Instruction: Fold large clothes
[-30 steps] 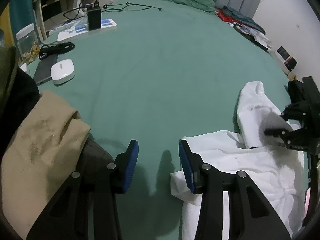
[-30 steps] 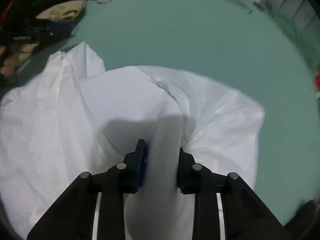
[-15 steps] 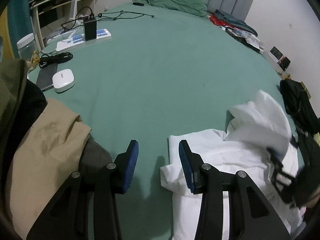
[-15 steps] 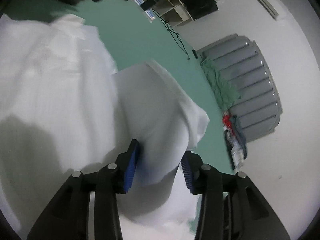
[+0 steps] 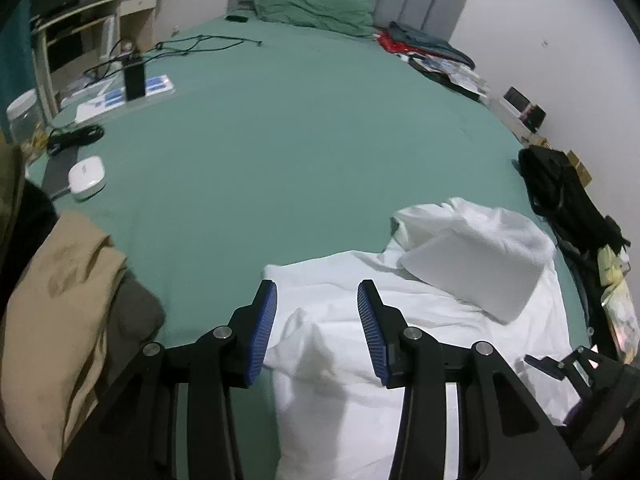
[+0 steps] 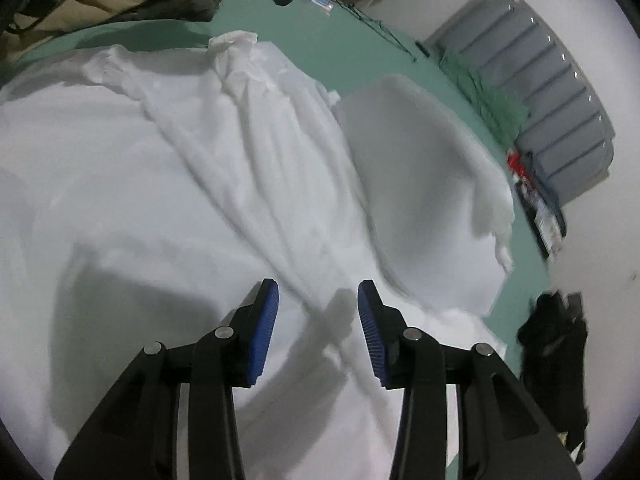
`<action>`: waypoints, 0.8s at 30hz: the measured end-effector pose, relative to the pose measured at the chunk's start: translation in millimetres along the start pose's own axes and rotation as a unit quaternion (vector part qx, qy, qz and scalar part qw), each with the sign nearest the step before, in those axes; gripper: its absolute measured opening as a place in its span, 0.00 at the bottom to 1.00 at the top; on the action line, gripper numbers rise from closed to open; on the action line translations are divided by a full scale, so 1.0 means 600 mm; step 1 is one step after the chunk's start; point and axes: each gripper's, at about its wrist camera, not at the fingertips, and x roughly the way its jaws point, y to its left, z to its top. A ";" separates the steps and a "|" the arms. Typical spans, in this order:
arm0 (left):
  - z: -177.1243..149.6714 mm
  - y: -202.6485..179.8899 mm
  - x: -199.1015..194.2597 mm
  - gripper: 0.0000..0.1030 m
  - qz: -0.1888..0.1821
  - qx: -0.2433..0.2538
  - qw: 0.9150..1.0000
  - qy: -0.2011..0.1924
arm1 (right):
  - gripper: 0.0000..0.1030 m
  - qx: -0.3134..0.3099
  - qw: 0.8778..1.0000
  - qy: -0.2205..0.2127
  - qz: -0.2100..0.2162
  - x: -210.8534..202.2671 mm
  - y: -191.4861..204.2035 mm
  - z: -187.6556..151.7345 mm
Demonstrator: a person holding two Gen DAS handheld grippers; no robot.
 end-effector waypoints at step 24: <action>0.024 0.013 0.024 0.43 0.010 -0.005 1.000 -0.005 | 0.07 -0.195 0.980 0.009 -0.028 0.076 -0.088 0.108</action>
